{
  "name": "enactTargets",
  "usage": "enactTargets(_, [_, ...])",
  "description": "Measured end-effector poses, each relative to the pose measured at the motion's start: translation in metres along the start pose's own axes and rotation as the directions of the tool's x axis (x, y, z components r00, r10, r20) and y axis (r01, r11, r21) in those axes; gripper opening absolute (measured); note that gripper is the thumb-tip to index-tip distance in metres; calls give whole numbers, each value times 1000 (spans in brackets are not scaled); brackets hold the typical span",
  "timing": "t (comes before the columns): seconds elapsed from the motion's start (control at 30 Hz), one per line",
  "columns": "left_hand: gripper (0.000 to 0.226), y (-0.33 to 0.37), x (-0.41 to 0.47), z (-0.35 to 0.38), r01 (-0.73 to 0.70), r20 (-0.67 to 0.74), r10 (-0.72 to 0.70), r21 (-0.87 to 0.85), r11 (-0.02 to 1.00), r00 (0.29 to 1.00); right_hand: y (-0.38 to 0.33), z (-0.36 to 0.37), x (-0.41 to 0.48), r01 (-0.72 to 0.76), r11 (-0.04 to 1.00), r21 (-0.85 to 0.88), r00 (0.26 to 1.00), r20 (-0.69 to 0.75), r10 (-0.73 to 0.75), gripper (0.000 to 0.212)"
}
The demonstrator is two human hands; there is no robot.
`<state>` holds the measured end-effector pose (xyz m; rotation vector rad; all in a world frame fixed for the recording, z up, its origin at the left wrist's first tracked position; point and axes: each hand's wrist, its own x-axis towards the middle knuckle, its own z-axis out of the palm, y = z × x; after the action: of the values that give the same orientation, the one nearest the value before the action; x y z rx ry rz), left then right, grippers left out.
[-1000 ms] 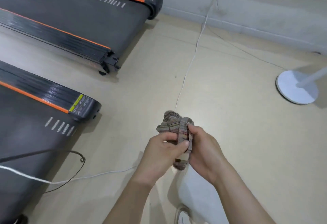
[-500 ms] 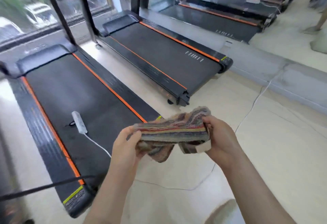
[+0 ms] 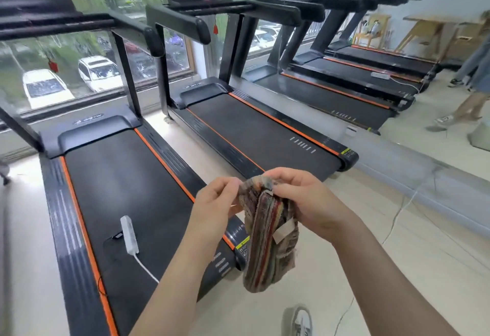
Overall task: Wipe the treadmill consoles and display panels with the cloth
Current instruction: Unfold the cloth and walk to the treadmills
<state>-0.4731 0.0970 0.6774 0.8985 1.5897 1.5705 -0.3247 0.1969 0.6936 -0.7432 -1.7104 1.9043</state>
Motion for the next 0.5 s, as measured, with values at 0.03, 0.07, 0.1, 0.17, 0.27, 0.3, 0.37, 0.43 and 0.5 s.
enactTargets(0.03, [29,3,14,2,-4,-47,2,-30,1000,999,-3,-8,9,19,997,-79,999,-25,-21,28])
enactTargets(0.07, [31,6,33,6,-12,-87,10,-20,1000,996,-4,-21,23,33,983,-182,997,-68,-46,32])
enactTargets(0.1, [32,10,53,13,-21,-120,21,2,1000,993,-3,-35,38,45,956,-290,990,-116,-82,32])
enactTargets(0.17, [34,20,93,33,-67,-138,69,19,998,988,4,-63,72,51,867,-495,971,-179,-159,28])
enactTargets(0.27, [35,34,162,73,-156,-137,150,-35,987,979,23,-124,134,9,746,-666,965,-188,-180,27])
enactTargets(0.3, [36,37,188,85,-161,-175,144,-84,983,974,27,-149,155,-15,721,-693,969,-189,-162,27])
enactTargets(0.37, [37,41,241,103,-167,-267,114,-187,968,957,23,-201,193,-54,765,-642,973,-206,-103,25])
enactTargets(0.43, [35,39,287,111,-154,-310,99,-159,975,946,8,-239,220,-73,897,-436,980,-200,-17,17])
enactTargets(0.5, [41,39,327,114,-142,-319,106,-91,986,942,-15,-269,248,-114,966,-233,987,-139,83,20])
